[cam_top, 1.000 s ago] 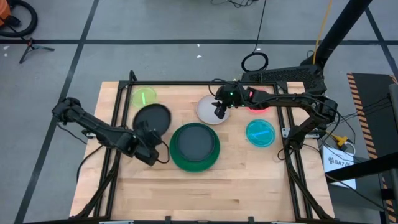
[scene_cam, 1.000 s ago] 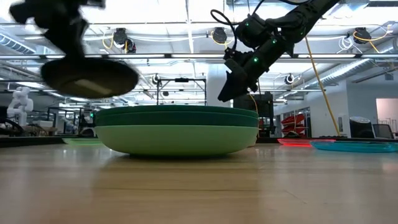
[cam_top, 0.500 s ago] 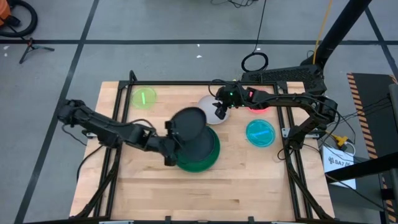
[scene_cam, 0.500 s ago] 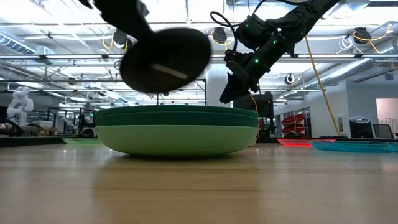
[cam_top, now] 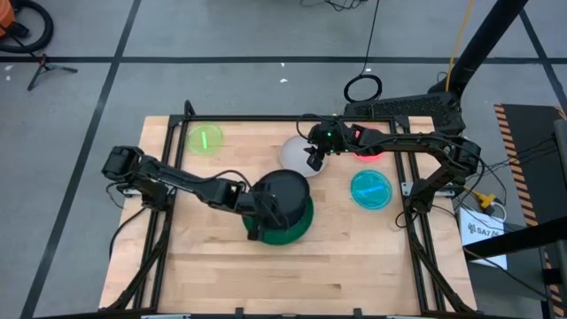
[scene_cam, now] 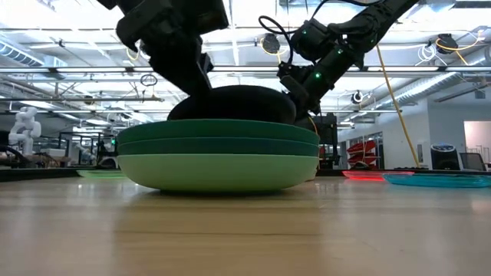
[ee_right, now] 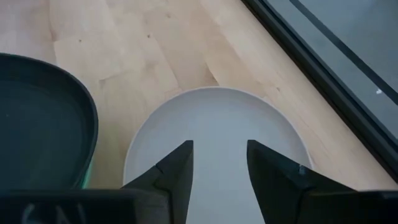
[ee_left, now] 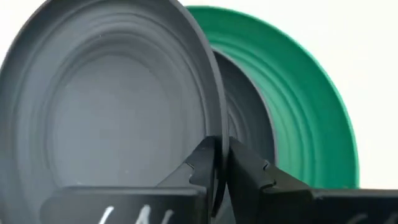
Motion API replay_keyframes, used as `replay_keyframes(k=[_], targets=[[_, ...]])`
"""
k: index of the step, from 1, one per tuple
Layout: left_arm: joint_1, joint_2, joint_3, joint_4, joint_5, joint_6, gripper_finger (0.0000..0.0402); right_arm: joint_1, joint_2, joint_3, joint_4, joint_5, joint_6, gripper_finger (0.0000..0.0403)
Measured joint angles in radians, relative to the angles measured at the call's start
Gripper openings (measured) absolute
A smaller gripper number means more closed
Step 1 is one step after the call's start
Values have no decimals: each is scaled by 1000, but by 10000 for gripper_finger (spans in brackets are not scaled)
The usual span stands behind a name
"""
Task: Stack plastic plates
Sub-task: Stack the black plate on top of the other black plate
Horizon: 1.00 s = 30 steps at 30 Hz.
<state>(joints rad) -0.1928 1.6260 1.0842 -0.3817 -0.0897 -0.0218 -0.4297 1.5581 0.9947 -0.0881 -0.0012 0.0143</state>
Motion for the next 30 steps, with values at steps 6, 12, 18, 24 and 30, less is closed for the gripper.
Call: replay_keyframes(k=[6, 12, 18, 24, 30], targets=[[3, -2, 0, -13, 5, -17, 43, 0, 0, 0, 0, 0, 0, 141], [0, -2, 0, -41, 60, -45, 45, 0, 0, 0, 0, 0, 0, 141], [-13, -3, 0, -44, 101, -73, 46, 0, 0, 0, 0, 0, 3, 141], [-13, -3, 0, -68, 164, -123, 47, 0, 0, 0, 0, 0, 8, 141], [-13, -3, 0, -80, 177, -157, 55, 0, 0, 0, 0, 0, 11, 141]])
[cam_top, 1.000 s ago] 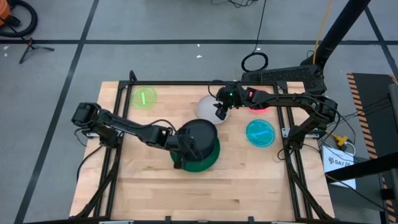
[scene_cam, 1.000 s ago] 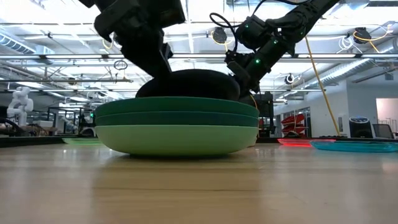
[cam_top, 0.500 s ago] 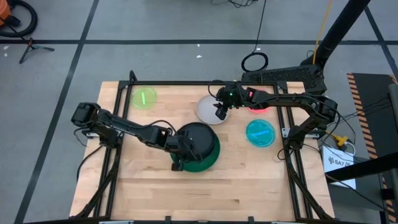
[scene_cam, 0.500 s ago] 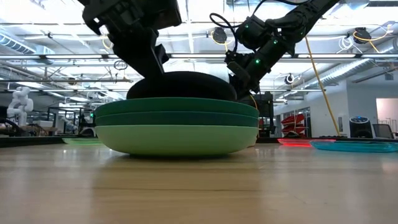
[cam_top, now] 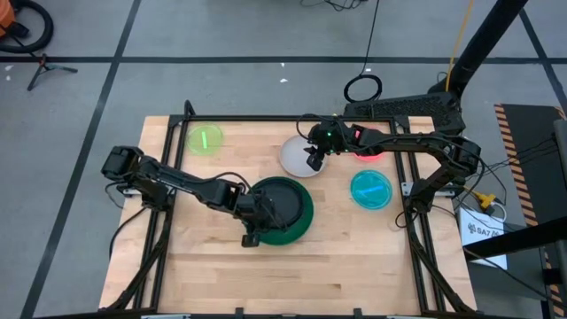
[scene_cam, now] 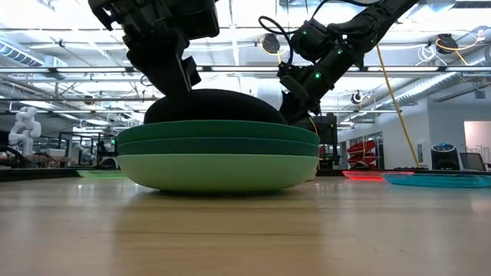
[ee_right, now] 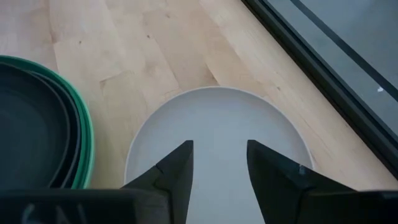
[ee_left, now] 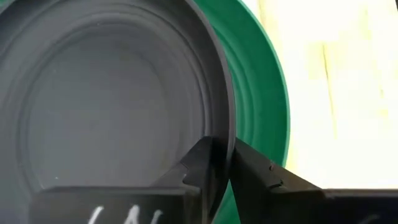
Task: Stack plastic plates
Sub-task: Stack the black plate on top of the other black plate, then stack the white plate on top of the black plate
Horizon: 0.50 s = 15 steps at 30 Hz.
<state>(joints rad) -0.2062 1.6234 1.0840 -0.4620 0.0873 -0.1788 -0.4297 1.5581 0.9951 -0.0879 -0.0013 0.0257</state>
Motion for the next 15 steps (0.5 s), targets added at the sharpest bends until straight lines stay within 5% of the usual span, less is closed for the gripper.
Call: replay_keyframes(k=[11, 15], targets=[[13, 0, 0, -11, 3, 14, 199, 0, 0, 0, 0, 0, 0, 141], [32, -17, 0, -63, -8, 73, 221, 0, 0, 0, -25, 0, 47, 141]])
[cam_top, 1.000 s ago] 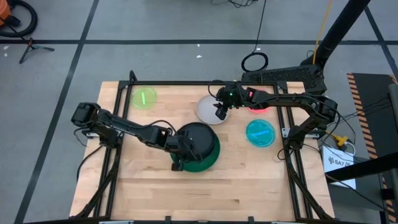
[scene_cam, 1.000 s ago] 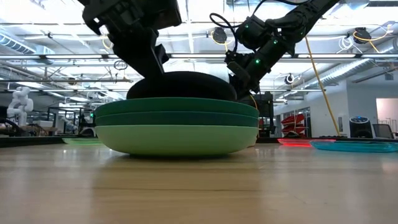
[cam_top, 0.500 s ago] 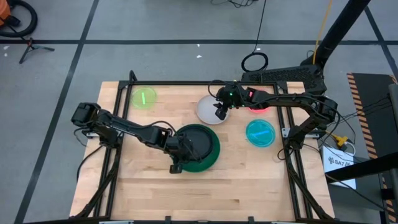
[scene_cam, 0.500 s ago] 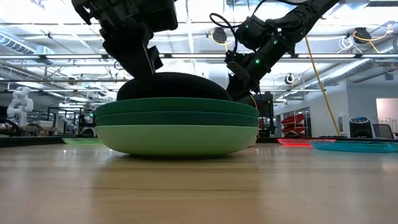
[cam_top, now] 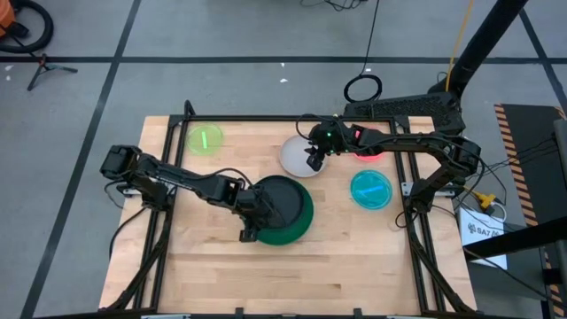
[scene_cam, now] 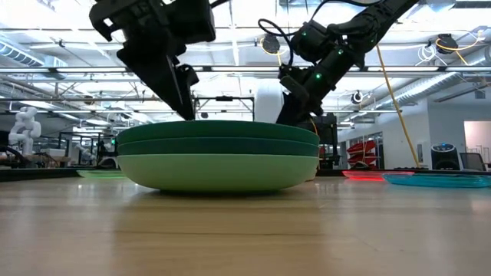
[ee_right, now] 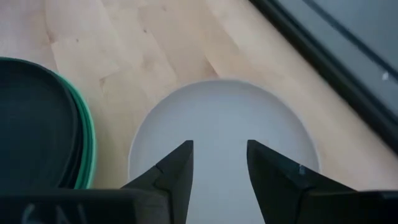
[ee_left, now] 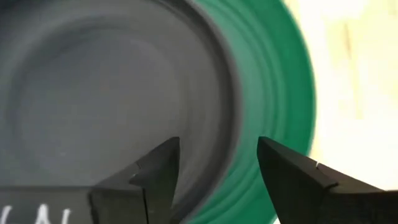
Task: Stack plastic plates
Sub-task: Stack the white plate on top of the black plate
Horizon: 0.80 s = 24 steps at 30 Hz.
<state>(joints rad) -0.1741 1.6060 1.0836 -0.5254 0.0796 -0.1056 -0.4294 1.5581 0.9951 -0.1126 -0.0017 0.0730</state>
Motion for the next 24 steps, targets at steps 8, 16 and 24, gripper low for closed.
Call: replay_keyframes(k=[8, 16, 24], targets=[[-4, -127, -1, -44, -164, 213, 223, -3, 11, 0, -170, 19, 216, 141], [26, -305, 0, -50, -222, 316, 223, -105, 68, 0, -192, 53, 294, 141], [52, -356, 0, -89, -223, 363, 223, -216, 167, 1, -181, 9, 291, 141]])
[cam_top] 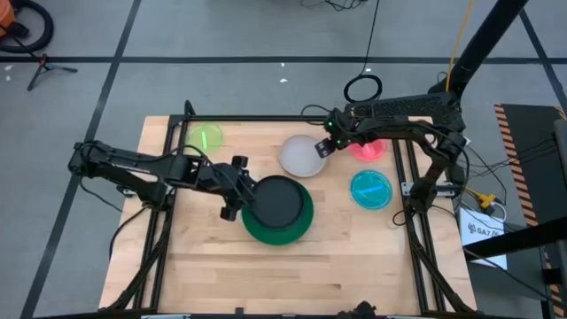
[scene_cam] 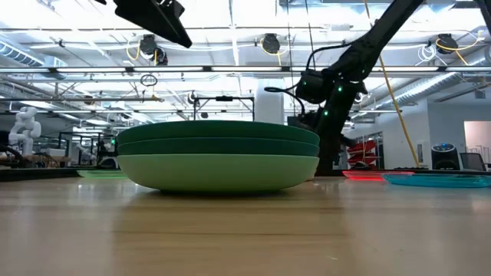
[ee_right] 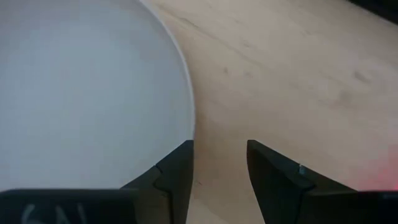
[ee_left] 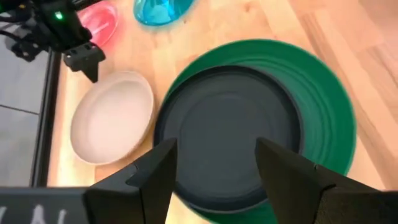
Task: Stack plastic plates
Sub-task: Stack the white plate on top of the black plate
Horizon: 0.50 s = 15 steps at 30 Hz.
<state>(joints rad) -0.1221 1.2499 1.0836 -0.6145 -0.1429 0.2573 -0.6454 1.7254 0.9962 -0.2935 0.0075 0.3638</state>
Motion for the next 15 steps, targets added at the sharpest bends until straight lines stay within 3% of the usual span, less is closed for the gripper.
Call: replay_keyframes(k=[15], targets=[[25, -1, 0, -58, 0, -55, 223, -9, 32, -2, 41, -9, -6, 141]])
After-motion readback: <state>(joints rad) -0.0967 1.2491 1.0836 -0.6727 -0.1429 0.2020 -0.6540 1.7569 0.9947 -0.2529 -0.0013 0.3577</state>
